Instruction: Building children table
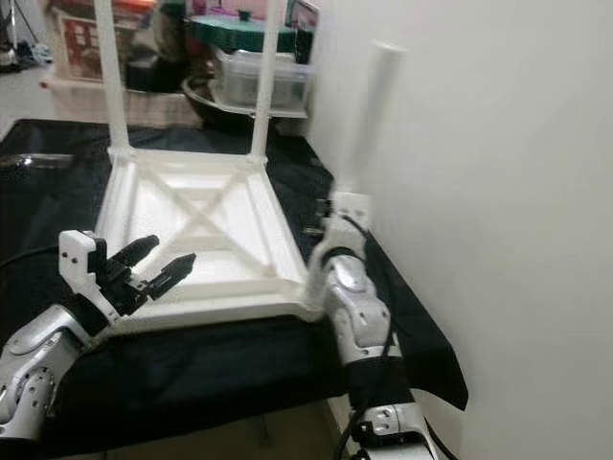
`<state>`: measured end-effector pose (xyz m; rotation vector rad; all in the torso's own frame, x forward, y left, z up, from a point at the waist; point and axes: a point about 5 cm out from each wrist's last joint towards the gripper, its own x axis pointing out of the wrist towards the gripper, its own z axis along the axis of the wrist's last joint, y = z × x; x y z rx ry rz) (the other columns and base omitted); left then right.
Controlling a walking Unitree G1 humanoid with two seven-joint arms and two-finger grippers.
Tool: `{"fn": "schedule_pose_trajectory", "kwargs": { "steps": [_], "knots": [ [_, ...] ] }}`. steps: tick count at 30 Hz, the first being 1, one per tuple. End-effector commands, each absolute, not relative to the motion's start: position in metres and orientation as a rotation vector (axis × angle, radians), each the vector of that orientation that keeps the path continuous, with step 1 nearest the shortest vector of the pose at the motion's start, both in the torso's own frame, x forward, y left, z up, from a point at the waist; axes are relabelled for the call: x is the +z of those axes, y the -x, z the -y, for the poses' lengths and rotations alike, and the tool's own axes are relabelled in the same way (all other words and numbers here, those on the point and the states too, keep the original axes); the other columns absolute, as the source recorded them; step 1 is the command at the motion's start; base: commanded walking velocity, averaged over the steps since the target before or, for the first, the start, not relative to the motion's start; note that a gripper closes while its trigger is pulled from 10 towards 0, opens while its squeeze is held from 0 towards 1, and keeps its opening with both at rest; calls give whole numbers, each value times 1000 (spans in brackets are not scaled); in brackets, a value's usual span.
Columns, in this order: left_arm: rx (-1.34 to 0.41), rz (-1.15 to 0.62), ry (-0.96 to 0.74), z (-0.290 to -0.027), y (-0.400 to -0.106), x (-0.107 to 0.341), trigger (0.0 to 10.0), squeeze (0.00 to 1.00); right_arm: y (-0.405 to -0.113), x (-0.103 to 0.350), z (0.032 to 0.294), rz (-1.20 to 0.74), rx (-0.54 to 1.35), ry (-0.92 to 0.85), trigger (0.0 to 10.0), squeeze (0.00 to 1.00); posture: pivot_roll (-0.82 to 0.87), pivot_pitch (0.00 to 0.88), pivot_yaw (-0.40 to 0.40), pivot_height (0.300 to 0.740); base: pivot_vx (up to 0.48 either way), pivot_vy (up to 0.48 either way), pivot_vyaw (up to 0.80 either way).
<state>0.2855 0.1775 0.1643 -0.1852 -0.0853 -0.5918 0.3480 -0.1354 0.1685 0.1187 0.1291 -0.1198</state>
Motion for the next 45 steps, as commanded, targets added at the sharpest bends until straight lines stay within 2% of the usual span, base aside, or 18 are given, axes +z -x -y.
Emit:
{"fn": "schedule_pose_trajectory", "kwargs": {
  "steps": [1,2,5,6,9,10,20,22,23,25,26,30,34,39,40,41,42,45],
  "knots": [
    [-618,74,183,-172,-285,163,10000,0,-337,137,126,-286,-38,-93,10000,0,149,0,-182,740,0,0,0],
    [-618,74,183,-172,-285,164,10000,0,-337,146,116,-226,35,-133,10000,1000,151,0,-181,740,0,0,0],
    [-619,74,182,-172,-286,164,10000,0,-337,158,104,-167,165,-190,10000,1000,149,0,-182,740,0,0,0],
    [-619,74,182,-172,-286,164,10000,0,-338,171,95,-111,283,-224,10000,498,146,0,-180,740,0,0,0],
    [-619,74,182,-172,-286,163,10000,0,-339,178,89,-85,350,-242,10000,498,146,0,-180,740,0,0,0],
    [-619,74,181,-172,-287,164,10000,0,-333,195,82,-5,546,-256,10000,0,146,0,-182,740,0,0,0],
    [-614,78,182,-172,-287,164,10000,0,-283,212,56,111,1150,-170,10000,0,156,0,-191,740,0,0,0],
    [-614,78,182,-171,-287,164,10000,0,-281,206,51,101,1150,-131,7176,0,157,0,-192,740,0,0,0],
    [-614,78,182,-171,-286,164,10000,0,-284,200,48,88,1120,-87,3961,0,157,0,-192,740,0,0,0],
    [-614,78,182,-171,-286,164,10000,0,-284,200,48,88,1120,-87,3961,0,157,0,-192,740,0,0,0],
    [-614,78,182,-171,-286,164,10000,0,-289,195,48,69,1076,-68,0,0,157,0,-190,740,0,0,0],
    [-615,77,183,-171,-286,164,10000,0,-313,182,56,-32,819,-58,0,0,156,0,-190,740,0,0,0],
    [-618,78,186,-171,-285,164,10000,0,-349,134,127,-340,-112,-57,0,0,152,0,-189,740,0,0,0],
    [-618,79,186,-171,-285,165,10000,0,-342,125,141,-375,-223,-50,0,0,152,0,-189,740,0,0,0],
    [-619,79,186,-171,-285,165,10000,0,-340,128,131,-348,-154,-72,10000,0,150,0,-186,740,0,0,0],
    [-619,79,186,-171,-285,165,10000,0,-340,128,131,-348,-154,-72,10000,0,150,0,-186,740,0,0,0],
    [-620,79,188,-171,-286,165,10000,0,-337,144,111,-244,42,-162,10000,1000,144,0,-182,740,0,0,0],
    [-621,79,189,-171,-286,165,10000,0,-336,150,106,-205,93,-179,10000,1000,144,0,-182,740,0,0,0]
  ]
}}
